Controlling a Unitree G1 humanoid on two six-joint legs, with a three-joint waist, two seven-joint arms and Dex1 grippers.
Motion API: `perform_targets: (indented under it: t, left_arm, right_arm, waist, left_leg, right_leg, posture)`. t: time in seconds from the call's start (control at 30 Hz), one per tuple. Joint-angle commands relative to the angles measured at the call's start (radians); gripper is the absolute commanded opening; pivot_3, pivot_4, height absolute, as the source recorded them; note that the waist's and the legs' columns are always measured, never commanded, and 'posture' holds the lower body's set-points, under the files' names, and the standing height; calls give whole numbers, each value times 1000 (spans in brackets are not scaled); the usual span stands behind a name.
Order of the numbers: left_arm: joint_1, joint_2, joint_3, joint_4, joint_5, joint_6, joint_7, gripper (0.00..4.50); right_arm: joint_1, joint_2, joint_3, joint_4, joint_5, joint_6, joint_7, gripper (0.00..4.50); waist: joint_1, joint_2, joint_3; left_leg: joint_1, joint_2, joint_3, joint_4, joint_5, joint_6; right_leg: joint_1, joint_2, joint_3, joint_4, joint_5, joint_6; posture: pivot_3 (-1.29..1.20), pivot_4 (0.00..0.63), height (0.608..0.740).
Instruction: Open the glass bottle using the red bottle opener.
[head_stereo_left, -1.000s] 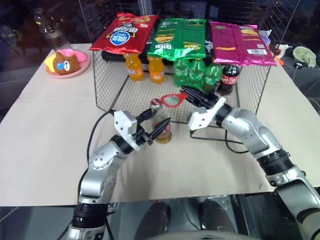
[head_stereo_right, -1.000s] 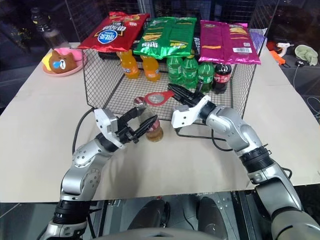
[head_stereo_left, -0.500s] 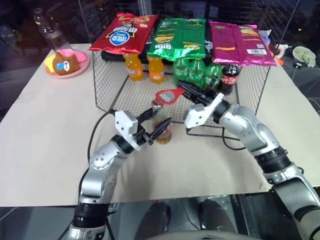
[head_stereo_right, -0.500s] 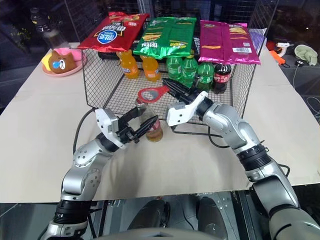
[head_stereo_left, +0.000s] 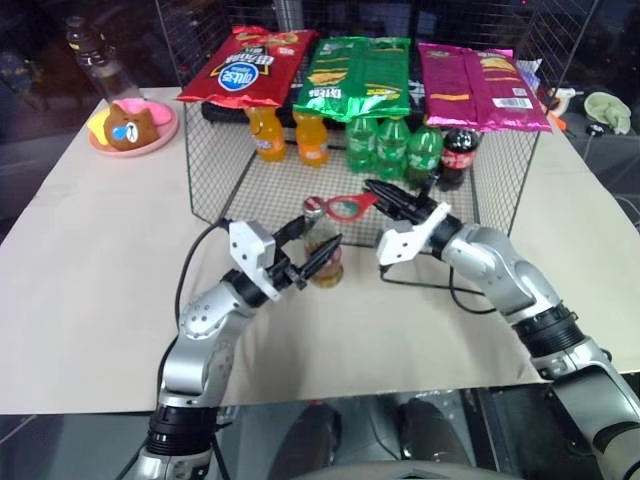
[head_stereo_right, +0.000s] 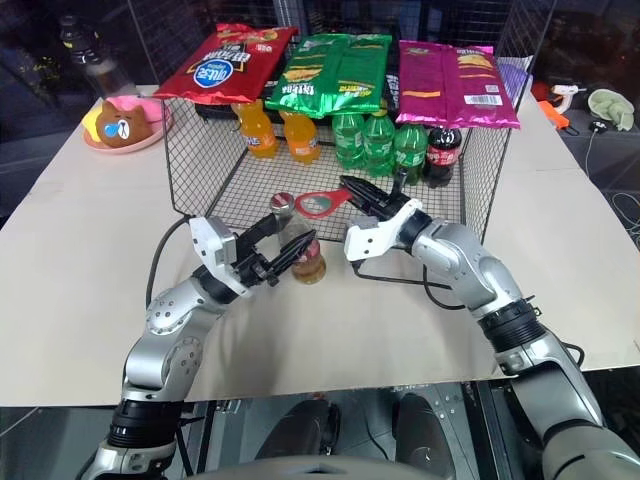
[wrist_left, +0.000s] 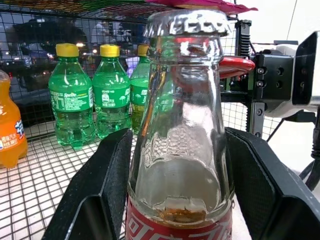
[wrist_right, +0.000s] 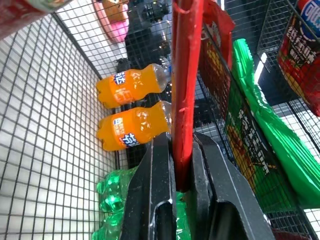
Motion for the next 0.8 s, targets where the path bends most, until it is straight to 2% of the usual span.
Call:
perform_targets:
  t: [0.03, 0.4, 0.5, 0.6, 0.8]
  left_arm:
    - [-10, 1, 0, -11, -8, 1, -1, 2881]
    - [-11, -2, -2, -9, -6, 2, -1, 2881]
    - [-11, -3, -2, -7, -5, 1, -2, 2881]
    - [-11, -4, -2, -6, -5, 1, -2, 2881]
    - [-12, -5, -3, -6, -5, 3, -4, 2881]
  right_arm:
    - [-47, 17, -75, -60, 38, 5, -63, 0]
    - [-47, 19, -88, -50, 37, 10, -81, 0]
    - [-37, 9, -71, -37, 30, 8, -60, 0]
    - [-15, -14, -14, -4, 26, -1, 23, 0]
    - [-13, -18, 6, -26, 22, -5, 45, 0]
  waist:
    - [0, 0, 0]
    - [0, 0, 0]
    - [0, 0, 0]
    - [0, 0, 0]
    - [0, 0, 0]
  left_leg:
    - [0, 0, 0, 0, 0, 0]
    - [0, 0, 0, 0, 0, 0]
    - [0, 0, 0, 0, 0, 0]
    - [0, 0, 0, 0, 0, 0]
    - [0, 0, 0, 0, 0, 0]
  right_leg:
    - [0, 0, 0, 0, 0, 0]
    - [0, 0, 0, 0, 0, 0]
    - [0, 0, 0, 0, 0, 0]
    - [0, 0, 0, 0, 0, 0]
    - [0, 0, 0, 0, 0, 0]
  posture:
    - [0, 150, 740]
    - [0, 150, 740]
    - [0, 150, 740]
    - [0, 150, 740]
    - [0, 150, 740]
